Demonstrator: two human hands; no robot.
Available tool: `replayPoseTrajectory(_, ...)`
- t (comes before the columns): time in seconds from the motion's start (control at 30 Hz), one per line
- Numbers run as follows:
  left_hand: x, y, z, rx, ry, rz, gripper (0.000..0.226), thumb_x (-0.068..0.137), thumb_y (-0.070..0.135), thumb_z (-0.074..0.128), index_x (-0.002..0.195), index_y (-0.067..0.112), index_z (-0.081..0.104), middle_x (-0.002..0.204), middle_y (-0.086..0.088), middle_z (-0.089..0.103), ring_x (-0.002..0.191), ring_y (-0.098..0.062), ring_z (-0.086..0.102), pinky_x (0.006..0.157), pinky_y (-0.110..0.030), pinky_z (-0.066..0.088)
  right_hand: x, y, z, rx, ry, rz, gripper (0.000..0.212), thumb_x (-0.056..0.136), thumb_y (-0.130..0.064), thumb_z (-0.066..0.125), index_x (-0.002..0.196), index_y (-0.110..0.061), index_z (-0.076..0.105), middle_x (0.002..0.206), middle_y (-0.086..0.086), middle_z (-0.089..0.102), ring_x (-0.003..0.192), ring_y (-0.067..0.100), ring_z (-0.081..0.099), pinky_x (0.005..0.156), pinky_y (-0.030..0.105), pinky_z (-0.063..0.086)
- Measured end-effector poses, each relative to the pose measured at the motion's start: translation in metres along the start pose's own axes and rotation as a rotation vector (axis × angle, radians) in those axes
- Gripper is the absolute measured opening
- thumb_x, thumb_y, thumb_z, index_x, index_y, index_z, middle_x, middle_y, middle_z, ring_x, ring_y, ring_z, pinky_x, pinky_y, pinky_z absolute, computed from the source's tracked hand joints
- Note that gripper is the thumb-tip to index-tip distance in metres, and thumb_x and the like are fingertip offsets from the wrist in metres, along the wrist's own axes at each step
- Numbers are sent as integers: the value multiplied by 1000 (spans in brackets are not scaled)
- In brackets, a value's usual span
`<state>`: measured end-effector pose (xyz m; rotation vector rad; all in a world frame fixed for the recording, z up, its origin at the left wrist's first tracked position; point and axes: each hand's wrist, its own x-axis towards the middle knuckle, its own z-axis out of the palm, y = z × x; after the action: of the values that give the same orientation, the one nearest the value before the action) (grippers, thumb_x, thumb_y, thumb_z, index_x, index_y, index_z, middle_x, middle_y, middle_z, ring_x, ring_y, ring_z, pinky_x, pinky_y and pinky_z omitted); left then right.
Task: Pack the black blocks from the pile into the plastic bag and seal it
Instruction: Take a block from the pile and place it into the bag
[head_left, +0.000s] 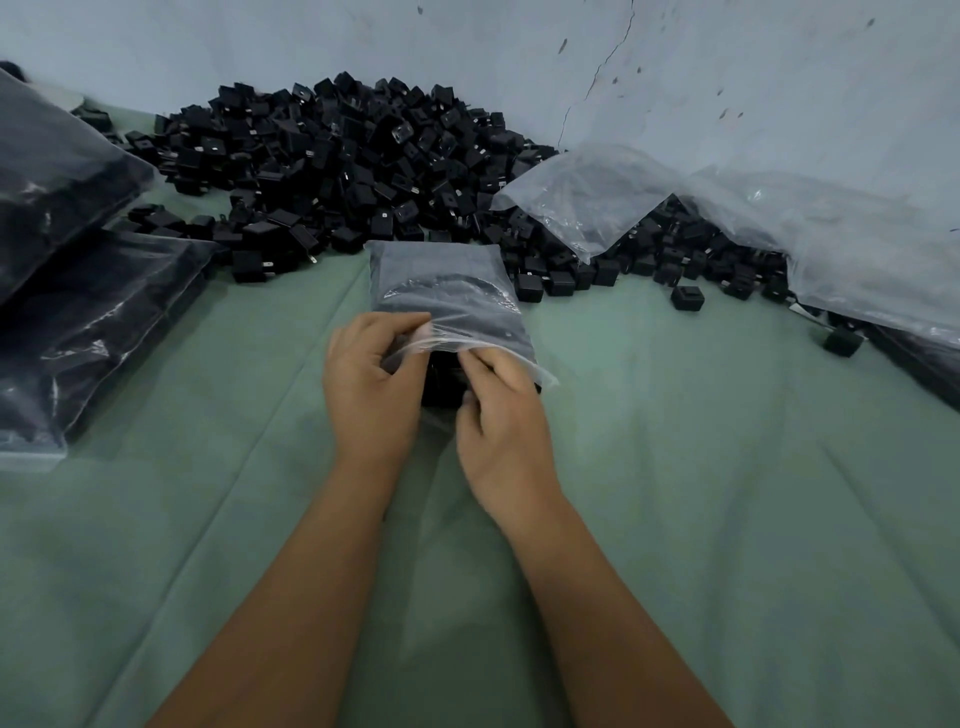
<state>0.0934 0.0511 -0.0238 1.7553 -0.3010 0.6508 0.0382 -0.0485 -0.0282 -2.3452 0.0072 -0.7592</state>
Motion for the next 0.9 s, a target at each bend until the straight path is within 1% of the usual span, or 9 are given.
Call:
replayPoseTrajectory(0.07, -1, -1, 0, 16, 4, 19, 18, 88, 15, 67, 100, 29, 70, 89, 23, 58, 96, -16, 58, 86, -34, 49, -1, -1, 2, -108, -75, -24, 45, 84, 4, 53, 129, 4, 54, 128, 15, 52, 121, 25, 48, 109, 26, 34)
replayPoseTrajectory(0.2, 1, -2, 0, 26, 0, 27, 14, 89, 13, 67, 100, 20, 73, 92, 14, 61, 95, -19, 59, 86, -38, 49, -5, 1, 5, -286, -126, 5, 43, 89, -10, 55, 129, 3, 54, 130, 17, 52, 121, 31, 48, 108, 33, 32)
replayPoseTrajectory(0.37, 0, -2, 0, 44, -10, 58, 18, 88, 12, 67, 103, 21, 74, 95, 17, 60, 98, -19, 58, 84, -21, 44, 4, -4, 14, -397, -245, -2, 52, 99, -28, 44, 146, -6, 35, 143, 12, 38, 138, 26, 27, 118, 36, 13)
replayPoseTrajectory(0.43, -1, -1, 0, 37, -13, 70, 20, 87, 12, 67, 105, 20, 74, 96, 20, 58, 98, -17, 57, 84, -19, 44, 8, -8, 16, -373, -240, 26, 52, 101, -30, 39, 147, -6, 32, 145, 16, 35, 140, 29, 23, 118, 37, 12)
replayPoseTrajectory(0.5, -2, 0, 1, 47, -31, 98, 24, 84, 12, 66, 104, 18, 75, 98, 16, 59, 97, -18, 57, 86, -17, 42, 13, -10, 17, -408, -242, 89, 50, 101, -30, 35, 144, -5, 35, 147, 19, 32, 142, 30, 20, 119, 37, 10)
replayPoseTrajectory(0.57, -3, 1, 1, 70, -61, 132, 25, 81, 10, 67, 103, 16, 76, 98, 13, 60, 96, -17, 57, 86, -12, 38, 21, -9, 19, -521, -310, 171, 44, 96, -28, 38, 134, -7, 45, 142, 18, 41, 137, 32, 28, 118, 40, 14)
replayPoseTrajectory(0.67, -3, 1, 2, 83, -86, 148, 24, 81, 4, 72, 102, 14, 76, 96, 12, 60, 93, -18, 58, 84, -14, 41, 29, -12, 20, -628, -370, 243, 35, 88, -26, 42, 117, -15, 57, 127, 12, 56, 125, 31, 44, 112, 42, 26)
replayPoseTrajectory(0.77, -3, 1, 1, 61, -99, 133, 22, 80, 8, 70, 100, 15, 77, 94, 12, 61, 91, -18, 58, 81, -19, 44, 40, -14, 19, -651, -337, 248, 26, 93, -23, 38, 110, -17, 57, 119, 10, 58, 119, 30, 48, 108, 41, 32)
replayPoseTrajectory(0.9, -1, 0, 2, 52, -119, 112, 20, 76, 11, 69, 93, 18, 78, 87, 12, 61, 86, -17, 57, 77, -13, 40, 58, -9, 25, -700, -323, 312, 27, 97, -17, 31, 105, -15, 56, 117, 10, 56, 117, 29, 51, 104, 38, 38)
